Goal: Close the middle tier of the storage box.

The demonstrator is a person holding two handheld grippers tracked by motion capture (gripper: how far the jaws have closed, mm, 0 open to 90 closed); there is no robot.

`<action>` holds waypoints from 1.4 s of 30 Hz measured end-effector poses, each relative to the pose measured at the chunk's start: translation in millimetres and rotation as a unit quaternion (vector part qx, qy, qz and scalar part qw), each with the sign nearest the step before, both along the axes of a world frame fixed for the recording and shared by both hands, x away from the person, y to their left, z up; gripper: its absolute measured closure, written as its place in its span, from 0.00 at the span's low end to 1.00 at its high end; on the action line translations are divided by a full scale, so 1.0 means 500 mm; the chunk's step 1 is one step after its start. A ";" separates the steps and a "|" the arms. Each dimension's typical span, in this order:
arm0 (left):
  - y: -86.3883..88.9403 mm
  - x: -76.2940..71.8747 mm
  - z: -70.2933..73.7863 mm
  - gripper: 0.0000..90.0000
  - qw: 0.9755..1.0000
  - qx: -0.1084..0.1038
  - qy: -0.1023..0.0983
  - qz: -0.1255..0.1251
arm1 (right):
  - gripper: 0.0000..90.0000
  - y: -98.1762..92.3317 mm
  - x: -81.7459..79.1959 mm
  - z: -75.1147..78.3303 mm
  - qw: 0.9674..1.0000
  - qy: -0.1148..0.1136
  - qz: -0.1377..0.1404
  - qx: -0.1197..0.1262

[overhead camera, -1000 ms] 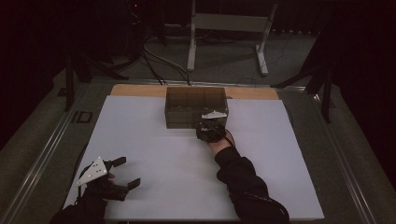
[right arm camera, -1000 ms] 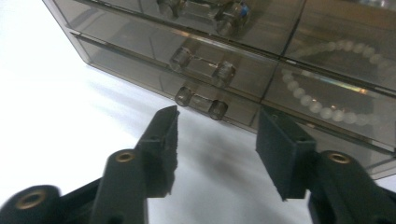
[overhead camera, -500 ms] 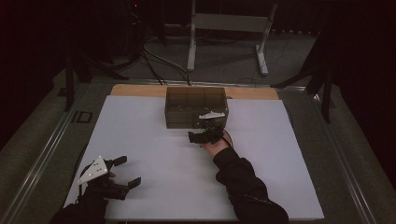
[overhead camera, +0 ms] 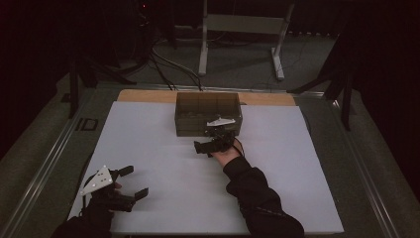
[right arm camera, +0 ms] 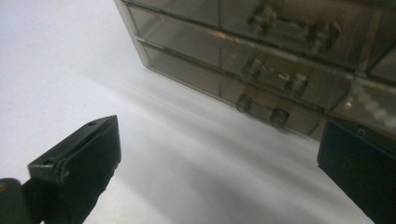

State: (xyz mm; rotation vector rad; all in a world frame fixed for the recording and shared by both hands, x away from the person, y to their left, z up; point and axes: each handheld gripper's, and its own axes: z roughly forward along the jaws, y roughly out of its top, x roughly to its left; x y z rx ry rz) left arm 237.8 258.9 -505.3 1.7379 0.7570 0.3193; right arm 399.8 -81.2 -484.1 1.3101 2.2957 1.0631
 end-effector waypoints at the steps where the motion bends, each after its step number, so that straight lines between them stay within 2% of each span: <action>1: 0.000 0.000 0.000 0.01 1.000 0.001 0.000 0.000 | 0.00 -0.001 -0.001 0.003 1.000 -0.001 0.008 0.006; 3: 0.000 -0.001 0.002 0.01 1.000 0.001 0.000 0.000 | 0.00 -0.001 -0.002 0.006 1.000 -0.002 0.011 0.008; 4: -0.004 -0.003 0.004 0.01 1.000 -0.001 -0.002 -0.004 | 0.00 -0.004 -0.006 0.016 1.000 -0.011 0.023 0.015; 7: -0.005 -0.004 0.003 0.01 1.000 0.001 0.001 -0.003 | 0.00 -0.008 -0.011 0.024 0.999 -0.018 0.036 0.019; 10: -0.002 -0.008 0.005 0.01 1.000 0.001 -0.001 0.000 | 0.00 -0.011 -0.013 0.028 0.998 -0.013 0.047 0.030; 16: 0.000 -0.011 0.006 0.01 1.000 0.001 0.000 0.005 | 0.00 -0.011 -0.016 0.039 0.996 -0.027 0.074 0.037; 21: 0.003 -0.012 0.006 0.01 1.000 -0.004 0.002 0.008 | 0.00 -0.006 -0.017 0.046 0.994 -0.038 0.096 0.027; 30: 0.003 -0.013 0.006 0.01 1.000 -0.001 0.002 0.007 | 0.00 0.000 -0.032 0.049 0.989 -0.055 0.131 0.027; 42: 0.001 -0.013 0.006 0.01 1.000 0.003 0.002 0.006 | 0.00 -0.013 -0.048 0.038 0.985 -0.049 0.161 0.028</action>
